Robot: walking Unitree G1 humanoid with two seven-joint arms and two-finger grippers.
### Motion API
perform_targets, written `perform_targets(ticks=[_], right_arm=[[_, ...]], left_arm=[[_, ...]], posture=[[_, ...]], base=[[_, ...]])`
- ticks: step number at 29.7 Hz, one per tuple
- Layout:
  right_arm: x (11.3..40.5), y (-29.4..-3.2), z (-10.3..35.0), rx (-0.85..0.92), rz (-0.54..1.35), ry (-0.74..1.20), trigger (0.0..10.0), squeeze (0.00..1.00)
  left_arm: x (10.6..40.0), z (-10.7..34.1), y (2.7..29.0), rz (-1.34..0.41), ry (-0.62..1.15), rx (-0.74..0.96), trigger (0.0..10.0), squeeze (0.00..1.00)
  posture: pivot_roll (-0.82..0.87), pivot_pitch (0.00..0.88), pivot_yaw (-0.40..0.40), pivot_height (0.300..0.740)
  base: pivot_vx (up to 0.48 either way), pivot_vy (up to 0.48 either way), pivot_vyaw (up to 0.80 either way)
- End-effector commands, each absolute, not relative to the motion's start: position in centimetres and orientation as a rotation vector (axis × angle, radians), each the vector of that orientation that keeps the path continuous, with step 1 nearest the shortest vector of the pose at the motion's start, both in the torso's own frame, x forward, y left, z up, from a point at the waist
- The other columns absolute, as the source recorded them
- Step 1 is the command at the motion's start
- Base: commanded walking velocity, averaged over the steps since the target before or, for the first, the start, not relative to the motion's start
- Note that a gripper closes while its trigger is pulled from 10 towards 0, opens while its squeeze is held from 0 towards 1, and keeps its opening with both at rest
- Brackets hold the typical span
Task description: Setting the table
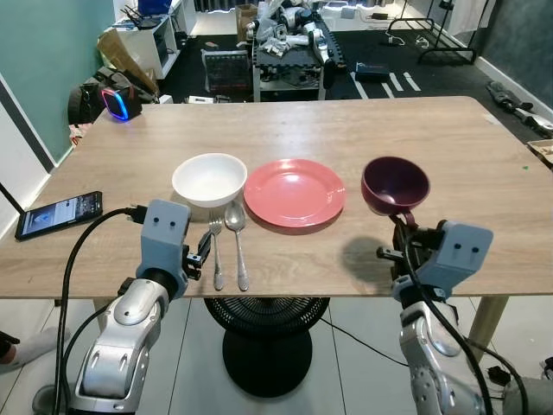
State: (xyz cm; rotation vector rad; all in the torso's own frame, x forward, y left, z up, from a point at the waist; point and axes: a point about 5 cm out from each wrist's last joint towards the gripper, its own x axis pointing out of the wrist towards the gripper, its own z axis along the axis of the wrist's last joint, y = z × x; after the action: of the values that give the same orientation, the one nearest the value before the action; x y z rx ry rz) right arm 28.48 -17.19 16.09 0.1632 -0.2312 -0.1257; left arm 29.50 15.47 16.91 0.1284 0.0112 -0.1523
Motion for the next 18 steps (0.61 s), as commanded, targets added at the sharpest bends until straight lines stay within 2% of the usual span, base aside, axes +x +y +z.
perform_targets(ticks=[1, 18], right_arm=[[28.4, -16.9, 15.8, 0.161, -0.12, -0.215, 10.0, 0.0], [27.9, -15.3, 13.7, 0.122, -0.005, -0.144, 10.0, 0.0]], left_arm=[[29.7, 16.8, 15.5, -0.139, 0.011, 0.148, 10.0, 0.0], [29.3, 16.2, 15.0, -0.167, 0.029, 0.122, 10.0, 0.0]], posture=[[-0.04, 0.0, 0.124, 0.74], [-0.03, 0.0, 0.114, 0.74]], base=[[0.0, 0.0, 0.0], [0.0, 0.0, 0.0]])
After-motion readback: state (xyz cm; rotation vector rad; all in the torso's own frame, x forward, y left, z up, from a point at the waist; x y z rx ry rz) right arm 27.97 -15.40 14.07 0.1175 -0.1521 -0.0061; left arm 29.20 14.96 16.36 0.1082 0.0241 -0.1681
